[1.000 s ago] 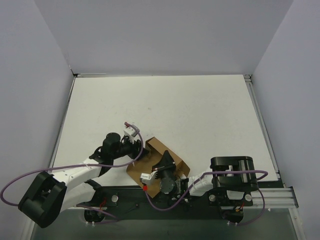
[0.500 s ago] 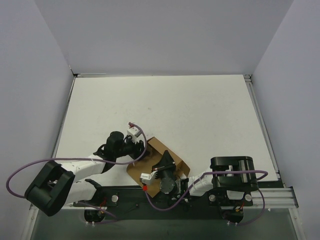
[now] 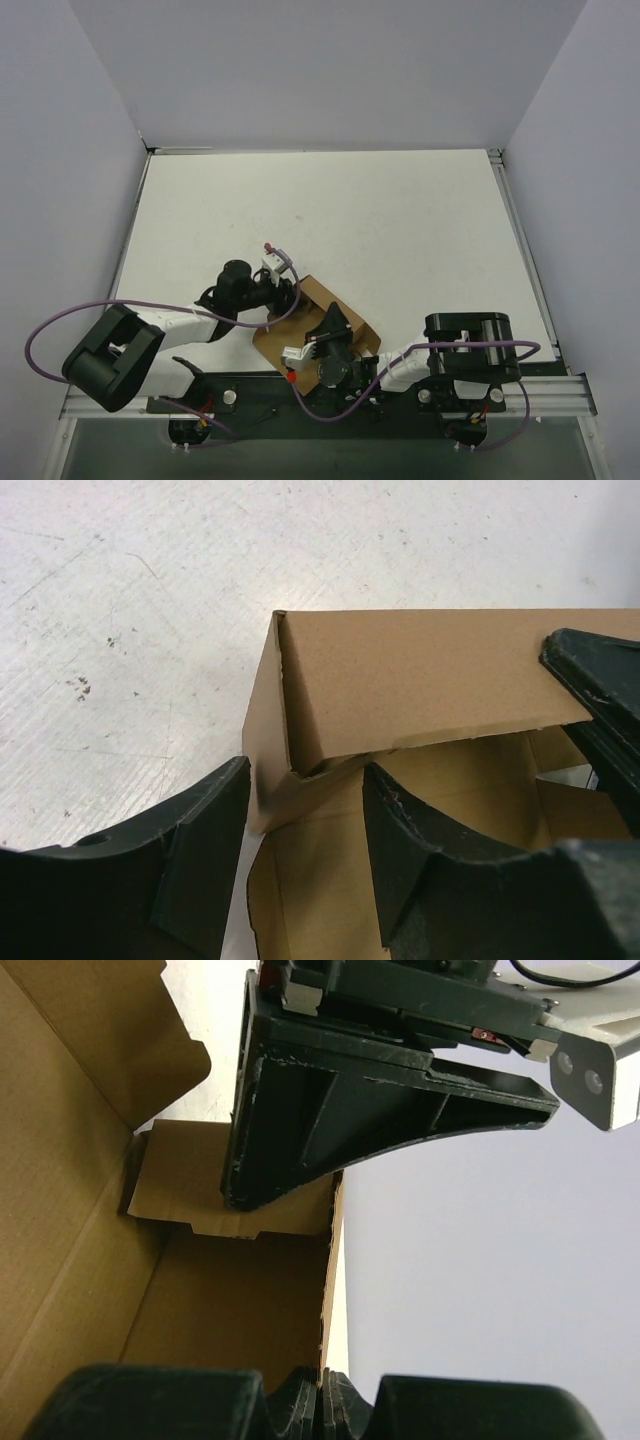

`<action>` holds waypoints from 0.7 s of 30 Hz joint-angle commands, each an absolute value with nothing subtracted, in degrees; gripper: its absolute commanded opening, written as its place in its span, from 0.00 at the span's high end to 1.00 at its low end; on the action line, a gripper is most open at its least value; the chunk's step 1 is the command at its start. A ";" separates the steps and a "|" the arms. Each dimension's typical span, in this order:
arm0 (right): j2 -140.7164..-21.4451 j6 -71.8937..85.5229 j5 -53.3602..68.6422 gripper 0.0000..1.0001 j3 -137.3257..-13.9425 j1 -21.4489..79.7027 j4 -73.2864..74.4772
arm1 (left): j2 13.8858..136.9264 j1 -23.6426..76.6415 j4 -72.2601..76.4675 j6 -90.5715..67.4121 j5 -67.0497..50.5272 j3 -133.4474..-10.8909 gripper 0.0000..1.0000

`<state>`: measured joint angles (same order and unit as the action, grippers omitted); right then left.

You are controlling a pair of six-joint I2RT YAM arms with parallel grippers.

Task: Fold the paper box

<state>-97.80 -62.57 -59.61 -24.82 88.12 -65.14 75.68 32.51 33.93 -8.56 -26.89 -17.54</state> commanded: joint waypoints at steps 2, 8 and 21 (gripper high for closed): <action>-95.36 -59.42 -59.41 1.00 -25.40 88.24 -62.49 | 76.73 33.57 40.69 -7.38 -28.39 -20.04 0.45; -94.92 -58.36 -59.41 1.00 -25.58 87.98 -61.08 | 77.87 34.54 42.63 -7.56 -27.43 -20.04 0.61; -92.46 -55.20 -59.94 1.00 -25.66 87.01 -60.29 | 76.65 40.95 47.55 -7.65 -18.29 -17.67 0.92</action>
<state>-95.00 -58.50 -61.01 -24.82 87.68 -60.55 78.56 37.63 40.60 -6.83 -19.11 -17.80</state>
